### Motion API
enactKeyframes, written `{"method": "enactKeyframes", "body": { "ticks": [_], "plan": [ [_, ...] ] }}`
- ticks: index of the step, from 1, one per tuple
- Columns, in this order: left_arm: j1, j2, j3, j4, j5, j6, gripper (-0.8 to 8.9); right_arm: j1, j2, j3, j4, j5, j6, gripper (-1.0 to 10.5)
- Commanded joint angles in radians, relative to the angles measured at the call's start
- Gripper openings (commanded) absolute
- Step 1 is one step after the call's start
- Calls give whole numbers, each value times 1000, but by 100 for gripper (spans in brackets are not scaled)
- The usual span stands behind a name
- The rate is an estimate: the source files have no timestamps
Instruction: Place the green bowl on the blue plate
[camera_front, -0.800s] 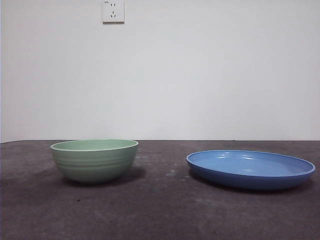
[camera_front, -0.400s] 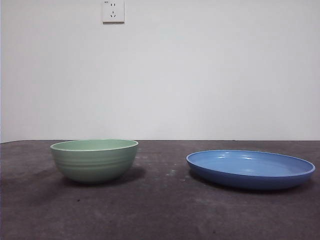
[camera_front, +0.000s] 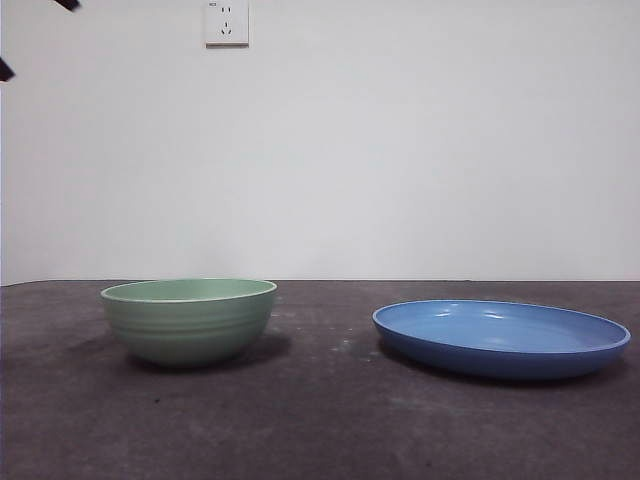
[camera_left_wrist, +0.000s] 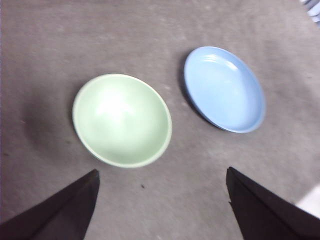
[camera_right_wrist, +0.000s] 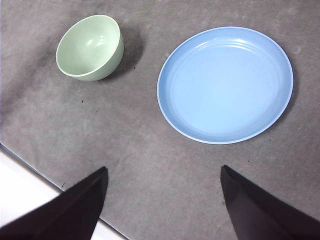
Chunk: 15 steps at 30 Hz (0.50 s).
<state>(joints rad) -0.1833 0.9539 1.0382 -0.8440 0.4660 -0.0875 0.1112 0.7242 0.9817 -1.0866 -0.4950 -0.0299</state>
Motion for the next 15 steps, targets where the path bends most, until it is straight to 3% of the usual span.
{"method": "enactKeyframes", "body": {
  "ticks": [1, 10, 15],
  "plan": [
    [-31, 91, 77, 5, -68, -5, 405, 3, 6, 19, 8, -3, -6, 361],
    [-111, 378, 218, 8, -261, 36, 405, 3, 6, 19, 9, -2, -5, 361],
    [-129, 509, 222, 35, -315, 51, 405, 3, 6, 19, 10, -2, -5, 361]
  ]
}}
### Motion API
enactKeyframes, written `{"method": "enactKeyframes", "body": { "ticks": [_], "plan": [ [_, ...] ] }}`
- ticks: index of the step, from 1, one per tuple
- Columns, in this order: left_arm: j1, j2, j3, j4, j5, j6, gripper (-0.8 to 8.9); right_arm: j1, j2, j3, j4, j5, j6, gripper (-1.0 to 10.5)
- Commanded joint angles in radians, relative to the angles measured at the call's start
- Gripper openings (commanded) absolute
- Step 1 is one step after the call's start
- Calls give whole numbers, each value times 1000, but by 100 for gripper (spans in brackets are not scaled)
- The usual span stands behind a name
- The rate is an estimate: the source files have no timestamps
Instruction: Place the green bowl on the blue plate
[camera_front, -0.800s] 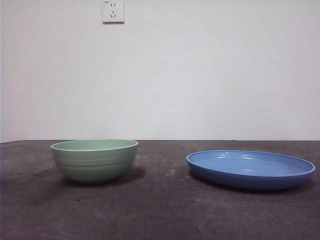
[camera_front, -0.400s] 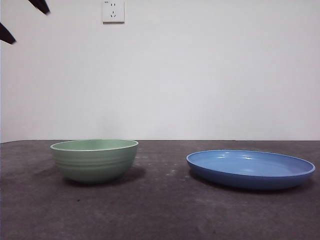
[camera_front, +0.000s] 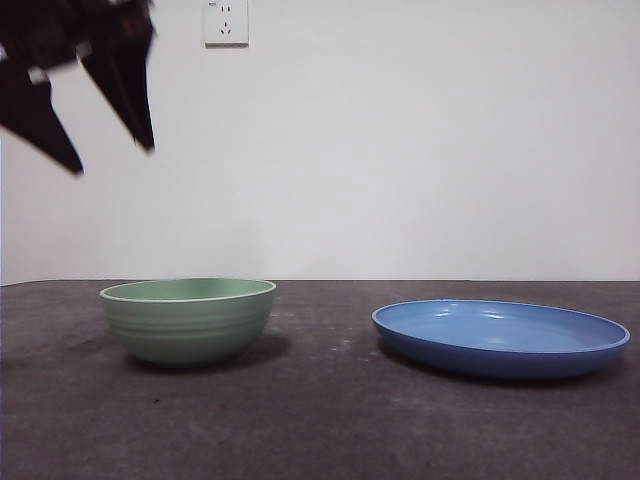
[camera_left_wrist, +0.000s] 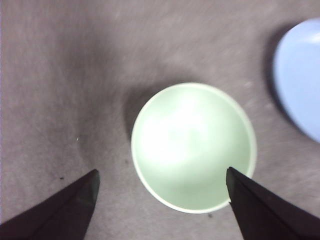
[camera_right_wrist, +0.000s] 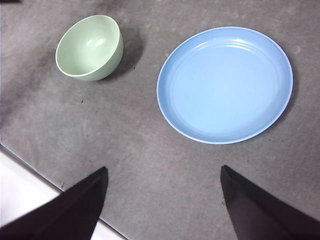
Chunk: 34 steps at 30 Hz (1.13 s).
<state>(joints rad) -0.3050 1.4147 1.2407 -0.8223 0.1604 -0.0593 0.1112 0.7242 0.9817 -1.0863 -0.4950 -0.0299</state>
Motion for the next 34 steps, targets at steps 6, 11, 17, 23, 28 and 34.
{"method": "enactKeyframes", "body": {
  "ticks": [6, 11, 17, 23, 28, 34],
  "plan": [
    [-9, 180, 19, 59, -29, 23, 405, 3, 6, 19, 13, -2, -5, 361],
    [-10, 265, 19, 83, -53, 23, 405, 3, 6, 19, 13, -2, -5, 361],
    [-11, 334, 19, 101, -53, 23, 400, 3, 6, 19, 15, -2, -5, 361],
    [-11, 363, 19, 112, -57, 23, 289, 3, 6, 19, 16, -2, -5, 361],
    [-11, 364, 19, 112, -57, 22, 117, 3, 6, 19, 16, -2, -5, 361],
    [-12, 364, 19, 111, -56, 20, 10, 3, 6, 19, 16, -2, -5, 361]
  ]
}}
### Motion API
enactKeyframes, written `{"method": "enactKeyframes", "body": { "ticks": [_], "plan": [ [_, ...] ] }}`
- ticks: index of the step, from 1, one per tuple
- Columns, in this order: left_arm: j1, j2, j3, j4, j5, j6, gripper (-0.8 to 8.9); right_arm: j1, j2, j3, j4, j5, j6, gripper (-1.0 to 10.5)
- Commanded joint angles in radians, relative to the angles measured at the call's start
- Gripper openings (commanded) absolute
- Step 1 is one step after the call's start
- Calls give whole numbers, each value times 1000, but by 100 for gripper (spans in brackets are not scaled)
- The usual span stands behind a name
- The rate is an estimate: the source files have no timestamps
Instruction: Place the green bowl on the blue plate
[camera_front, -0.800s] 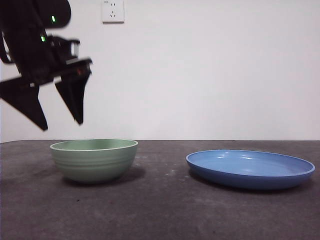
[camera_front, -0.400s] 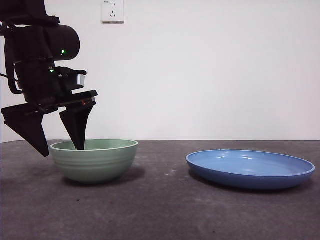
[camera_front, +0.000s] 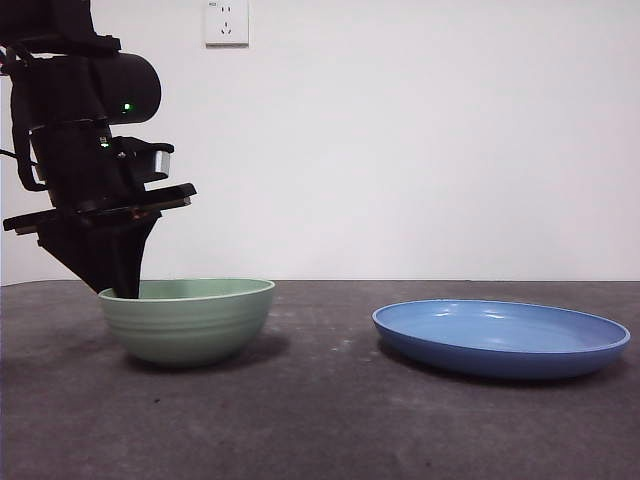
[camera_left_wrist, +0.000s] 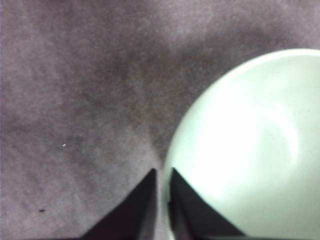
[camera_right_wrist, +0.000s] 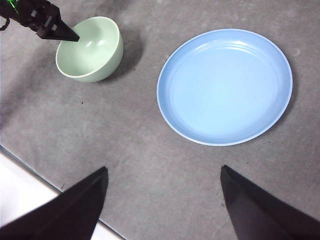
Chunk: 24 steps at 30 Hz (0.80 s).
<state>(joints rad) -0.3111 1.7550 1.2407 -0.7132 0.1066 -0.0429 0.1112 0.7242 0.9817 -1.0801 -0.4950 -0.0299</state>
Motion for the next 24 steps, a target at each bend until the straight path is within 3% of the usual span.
{"method": "enactKeyframes", "body": {
  "ticks": [1, 12, 24],
  "plan": [
    [-6, 24, 19, 3, -3, 4, 10, 3, 6, 19, 10, -2, -5, 361],
    [-41, -41, 69, -2, -2, -32, 10, 3, 6, 19, 11, -2, -5, 361],
    [-245, -47, 251, 37, 9, -83, 10, 3, 6, 19, 17, -2, -4, 361]
  ]
}}
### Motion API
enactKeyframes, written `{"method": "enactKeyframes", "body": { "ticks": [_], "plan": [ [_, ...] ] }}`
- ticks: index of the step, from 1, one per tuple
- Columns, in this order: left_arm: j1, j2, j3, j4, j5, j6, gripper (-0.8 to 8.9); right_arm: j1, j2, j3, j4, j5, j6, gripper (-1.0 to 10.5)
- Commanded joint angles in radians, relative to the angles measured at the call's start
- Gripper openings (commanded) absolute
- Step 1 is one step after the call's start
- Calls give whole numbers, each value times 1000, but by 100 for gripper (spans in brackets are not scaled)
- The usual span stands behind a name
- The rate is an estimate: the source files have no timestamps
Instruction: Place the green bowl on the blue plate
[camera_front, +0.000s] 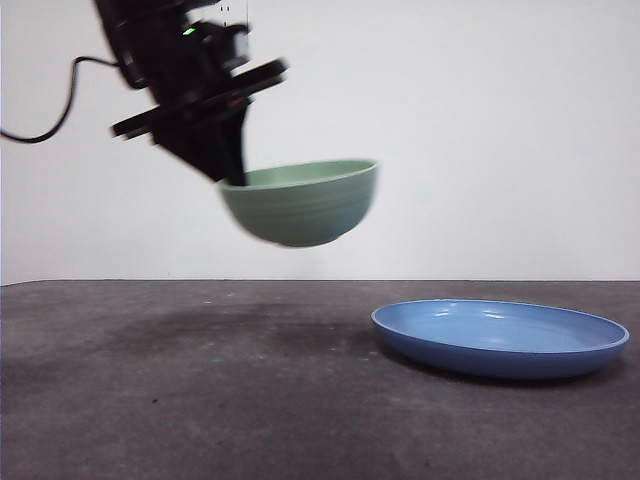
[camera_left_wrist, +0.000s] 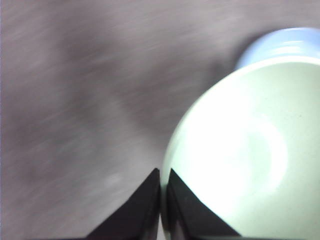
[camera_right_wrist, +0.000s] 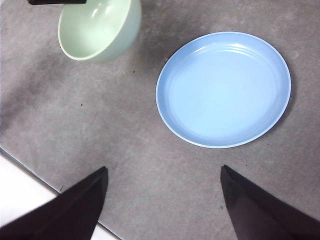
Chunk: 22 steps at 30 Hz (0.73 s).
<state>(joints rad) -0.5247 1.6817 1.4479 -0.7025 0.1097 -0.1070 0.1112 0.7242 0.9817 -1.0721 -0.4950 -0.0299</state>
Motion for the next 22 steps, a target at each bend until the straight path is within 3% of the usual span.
{"method": "enactKeyframes", "body": {
  "ticks": [1, 10, 22],
  "plan": [
    [-46, 36, 57, 34, 6, -20, 10, 3, 6, 19, 9, -2, -4, 361],
    [-143, 226, 226, 41, 6, -66, 10, 3, 6, 19, 9, -2, -3, 361],
    [-220, 525, 477, -3, 5, -66, 10, 3, 6, 19, 8, -2, 1, 361]
  ]
}}
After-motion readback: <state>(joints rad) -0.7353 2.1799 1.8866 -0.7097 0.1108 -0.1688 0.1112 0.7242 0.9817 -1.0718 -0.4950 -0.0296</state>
